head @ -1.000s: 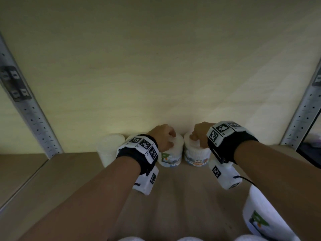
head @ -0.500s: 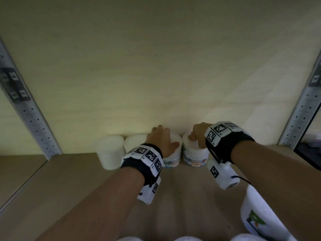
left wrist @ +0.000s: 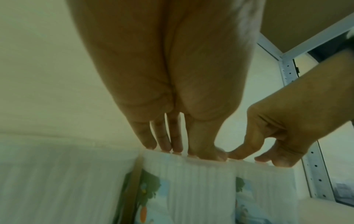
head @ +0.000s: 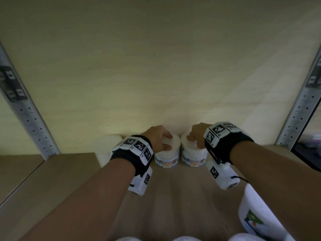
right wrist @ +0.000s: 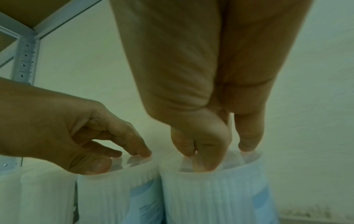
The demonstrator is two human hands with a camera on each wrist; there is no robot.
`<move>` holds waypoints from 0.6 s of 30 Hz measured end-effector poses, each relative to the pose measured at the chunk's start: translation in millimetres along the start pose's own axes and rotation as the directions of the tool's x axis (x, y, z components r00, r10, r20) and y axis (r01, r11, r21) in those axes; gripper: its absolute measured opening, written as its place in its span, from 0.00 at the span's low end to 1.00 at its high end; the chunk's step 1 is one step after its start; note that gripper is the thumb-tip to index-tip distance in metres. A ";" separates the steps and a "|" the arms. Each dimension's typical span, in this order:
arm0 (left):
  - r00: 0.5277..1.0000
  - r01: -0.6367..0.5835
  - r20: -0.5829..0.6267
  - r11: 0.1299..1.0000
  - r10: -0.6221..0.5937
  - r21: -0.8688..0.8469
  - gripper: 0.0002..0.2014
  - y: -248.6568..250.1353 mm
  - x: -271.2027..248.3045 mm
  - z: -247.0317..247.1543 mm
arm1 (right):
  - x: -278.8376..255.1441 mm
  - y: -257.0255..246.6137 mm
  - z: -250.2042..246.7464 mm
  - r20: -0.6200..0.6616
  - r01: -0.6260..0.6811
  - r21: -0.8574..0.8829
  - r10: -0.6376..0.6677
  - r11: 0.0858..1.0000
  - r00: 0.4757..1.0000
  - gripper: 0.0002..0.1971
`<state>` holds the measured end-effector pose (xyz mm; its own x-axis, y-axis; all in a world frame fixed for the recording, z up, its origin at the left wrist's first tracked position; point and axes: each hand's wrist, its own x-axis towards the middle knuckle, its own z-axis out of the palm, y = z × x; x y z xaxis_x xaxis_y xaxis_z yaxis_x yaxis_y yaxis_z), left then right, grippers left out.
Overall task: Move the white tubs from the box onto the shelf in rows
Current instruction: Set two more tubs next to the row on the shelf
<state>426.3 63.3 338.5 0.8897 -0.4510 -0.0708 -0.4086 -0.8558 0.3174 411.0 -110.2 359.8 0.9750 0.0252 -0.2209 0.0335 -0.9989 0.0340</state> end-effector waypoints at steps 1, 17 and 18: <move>1.000 0.000 0.000 1.000 0.000 0.010 0.25 1.3 0.3 -0.2 | 1.8 1.2 1.2 0.013 0.015 -0.003 -0.015 1.000 1.000 0.21; 0.983 -0.124 0.152 0.978 0.099 0.166 0.25 33.3 -49.3 -6.4 | -54.2 2.9 -0.8 0.132 0.198 -0.037 -0.192 0.979 0.973 0.31; 0.980 -0.134 0.168 0.975 0.103 0.180 0.26 36.6 -55.0 -6.9 | -62.5 -0.7 -3.9 0.181 0.213 -0.042 -0.202 0.976 0.963 0.37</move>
<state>363.9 58.5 360.6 0.7958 -0.5731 -0.1958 -0.5537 -0.8194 0.1482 350.9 -110.9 377.4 0.8921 0.2187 -0.3954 0.2493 -0.9681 0.0270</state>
